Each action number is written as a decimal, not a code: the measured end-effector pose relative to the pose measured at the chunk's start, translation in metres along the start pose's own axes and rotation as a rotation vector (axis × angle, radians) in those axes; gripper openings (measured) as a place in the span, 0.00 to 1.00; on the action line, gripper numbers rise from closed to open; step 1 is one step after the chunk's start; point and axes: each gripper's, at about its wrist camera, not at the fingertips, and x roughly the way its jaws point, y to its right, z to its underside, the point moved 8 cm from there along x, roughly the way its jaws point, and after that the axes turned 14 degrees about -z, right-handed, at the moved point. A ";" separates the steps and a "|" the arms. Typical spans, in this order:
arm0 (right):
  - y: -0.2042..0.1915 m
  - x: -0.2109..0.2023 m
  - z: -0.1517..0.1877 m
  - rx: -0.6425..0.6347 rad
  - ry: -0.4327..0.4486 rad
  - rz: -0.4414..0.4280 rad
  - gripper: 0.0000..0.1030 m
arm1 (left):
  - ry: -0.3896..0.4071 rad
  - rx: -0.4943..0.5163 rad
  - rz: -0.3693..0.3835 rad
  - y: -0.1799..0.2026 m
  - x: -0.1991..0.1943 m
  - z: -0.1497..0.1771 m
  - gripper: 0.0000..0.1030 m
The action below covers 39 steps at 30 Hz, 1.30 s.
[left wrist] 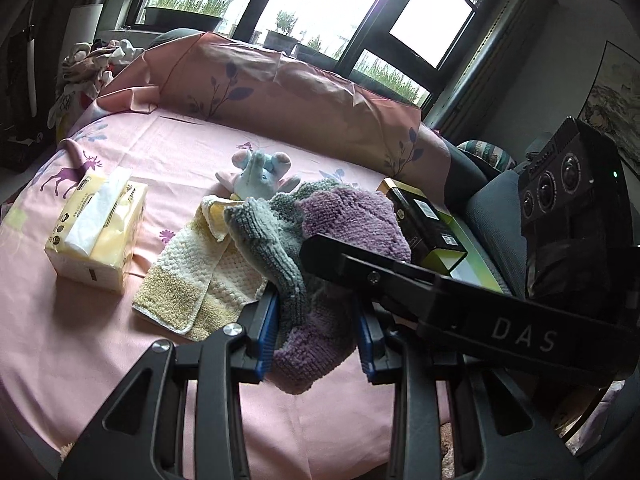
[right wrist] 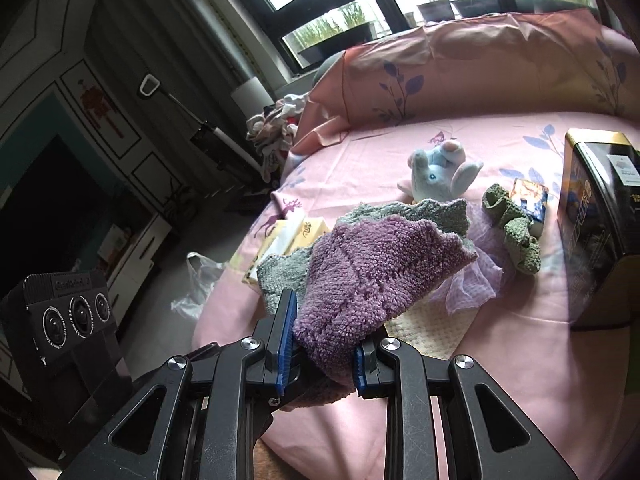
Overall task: Organize soft objects
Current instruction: 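Grasp the purple sock and grey-green cloth with the right tool and lift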
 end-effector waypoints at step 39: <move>0.032 -0.118 -0.054 0.032 0.241 -0.079 0.26 | 0.101 0.154 0.007 0.123 -0.011 -0.049 0.29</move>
